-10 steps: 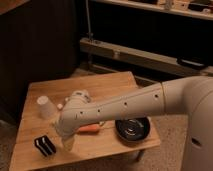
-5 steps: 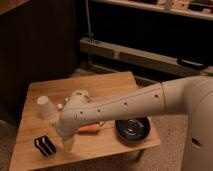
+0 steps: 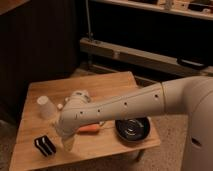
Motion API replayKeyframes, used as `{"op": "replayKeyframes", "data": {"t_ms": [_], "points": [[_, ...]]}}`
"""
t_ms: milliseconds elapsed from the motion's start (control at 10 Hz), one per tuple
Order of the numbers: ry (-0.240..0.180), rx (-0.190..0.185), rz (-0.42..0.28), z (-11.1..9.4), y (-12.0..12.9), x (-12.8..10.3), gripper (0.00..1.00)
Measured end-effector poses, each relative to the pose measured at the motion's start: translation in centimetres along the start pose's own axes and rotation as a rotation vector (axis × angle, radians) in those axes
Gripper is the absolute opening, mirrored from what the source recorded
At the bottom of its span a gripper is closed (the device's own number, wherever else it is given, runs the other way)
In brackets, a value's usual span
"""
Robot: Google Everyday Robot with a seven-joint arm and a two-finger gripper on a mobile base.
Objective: Place the ceramic cup over the eraser
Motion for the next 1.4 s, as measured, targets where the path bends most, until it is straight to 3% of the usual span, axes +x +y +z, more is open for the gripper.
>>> {"op": "replayKeyframes", "data": {"t_ms": [400, 1200, 1400], "points": [[-0.003, 0.020, 0.007, 1.0, -4.5, 3.5, 0.80], [-0.049, 0.078, 0.053, 2.5, -17.5, 19.7, 0.80], [-0.074, 0.096, 0.014, 3.0, -20.8, 20.3, 0.80]]}}
